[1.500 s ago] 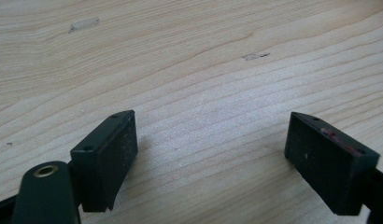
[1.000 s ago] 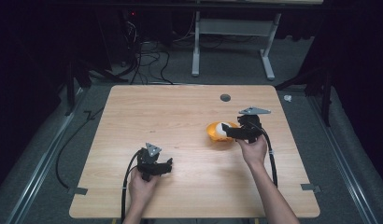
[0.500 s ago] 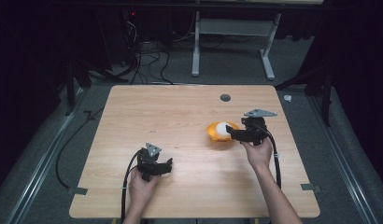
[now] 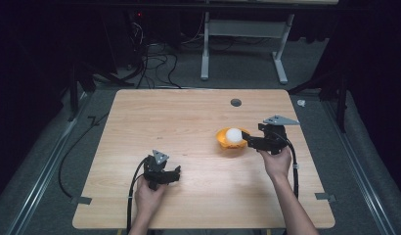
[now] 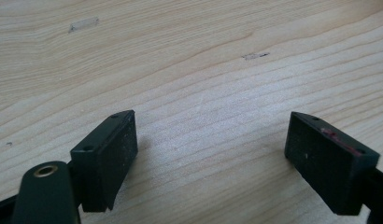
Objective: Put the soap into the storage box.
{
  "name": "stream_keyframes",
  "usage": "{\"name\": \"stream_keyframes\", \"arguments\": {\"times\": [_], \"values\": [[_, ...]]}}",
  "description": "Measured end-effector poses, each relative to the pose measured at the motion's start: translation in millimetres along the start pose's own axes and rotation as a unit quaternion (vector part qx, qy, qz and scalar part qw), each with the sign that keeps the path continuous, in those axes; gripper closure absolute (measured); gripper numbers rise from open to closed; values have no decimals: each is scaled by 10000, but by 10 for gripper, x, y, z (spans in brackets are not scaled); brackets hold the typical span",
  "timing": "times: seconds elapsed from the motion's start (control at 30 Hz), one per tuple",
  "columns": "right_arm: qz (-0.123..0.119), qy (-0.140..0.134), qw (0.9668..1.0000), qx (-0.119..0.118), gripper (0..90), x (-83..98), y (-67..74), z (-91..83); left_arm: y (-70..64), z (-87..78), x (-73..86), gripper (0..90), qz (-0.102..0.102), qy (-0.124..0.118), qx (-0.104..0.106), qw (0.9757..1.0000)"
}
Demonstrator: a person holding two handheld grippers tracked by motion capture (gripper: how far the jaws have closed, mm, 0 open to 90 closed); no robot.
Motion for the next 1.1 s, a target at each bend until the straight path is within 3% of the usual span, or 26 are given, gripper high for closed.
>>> {"name": "stream_keyframes", "arguments": {"times": [1.1], "values": [[133,-76,9998,159,255,100,-158,-379,-3,-2,2,175,6,3,11,10000]]}}
Point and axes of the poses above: each handheld gripper's, and its own axes: z roughly forward along the jaws, x roughly out of its underside, y roughly to its left, the point moved 10 cm from there along z, roughly forward along the jaws, and after that the axes turned 1 degree about -y, right-handed, at the moved point
